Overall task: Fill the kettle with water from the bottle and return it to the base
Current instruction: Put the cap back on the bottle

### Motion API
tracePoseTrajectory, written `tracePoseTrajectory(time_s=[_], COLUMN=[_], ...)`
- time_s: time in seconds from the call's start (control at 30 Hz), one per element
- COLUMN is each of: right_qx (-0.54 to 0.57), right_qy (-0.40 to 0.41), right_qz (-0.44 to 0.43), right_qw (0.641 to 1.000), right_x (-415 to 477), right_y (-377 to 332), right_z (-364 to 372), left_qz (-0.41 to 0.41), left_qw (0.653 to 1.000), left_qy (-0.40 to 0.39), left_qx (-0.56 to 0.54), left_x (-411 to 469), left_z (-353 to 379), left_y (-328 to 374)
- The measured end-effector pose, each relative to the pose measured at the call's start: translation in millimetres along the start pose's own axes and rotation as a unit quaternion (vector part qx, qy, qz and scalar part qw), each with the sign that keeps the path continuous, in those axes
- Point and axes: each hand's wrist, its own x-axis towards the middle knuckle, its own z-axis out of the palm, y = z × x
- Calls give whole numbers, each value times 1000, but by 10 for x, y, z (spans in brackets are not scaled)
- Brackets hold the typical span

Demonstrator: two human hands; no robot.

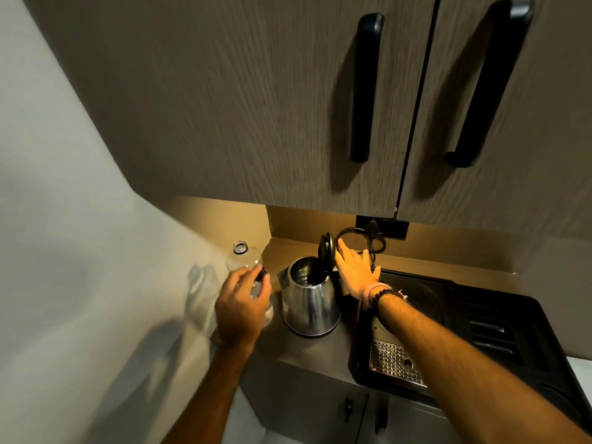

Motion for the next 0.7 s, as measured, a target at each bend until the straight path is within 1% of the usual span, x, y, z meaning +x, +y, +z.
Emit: tracePoseTrajectory(time_s=[0.03,0.1,0.17,0.23,0.3,0.4,0.5,0.63,0.7], right_qx=[5,6,5,11,12,14,12,21,27], right_qy=[0,1,5,8,9,11,10,6,8], right_qz=[2,2,4,6,6,6,6,11,13], right_qw=[1000,1000,1000,1000,1000,1000,1000,1000,1000], right_x=[-5,-10,-12,-8,-8,-11,-5,16,26], right_y=[0,-19,-22,-18,-15,-22,-18,0,2], right_z=[-1,-6,-5,-2,1,1,7,11,11], left_qz=[-14,-75,-122,-146,-161,-151,-158,-190,-188], left_qw=[1000,996,991,989,986,987,985,980,980], left_qy=[25,42,32,4,-24,-51,-56,-51,-58], left_qx=[-7,-25,-41,-36,-26,-17,-28,-43,-39], left_x=[161,426,589,660,696,727,766,796,782], left_z=[-39,-115,-131,-104,-79,-41,-28,-20,-10], left_y=[-10,-45,-78,-132,-149,-153,-160,-183,-197])
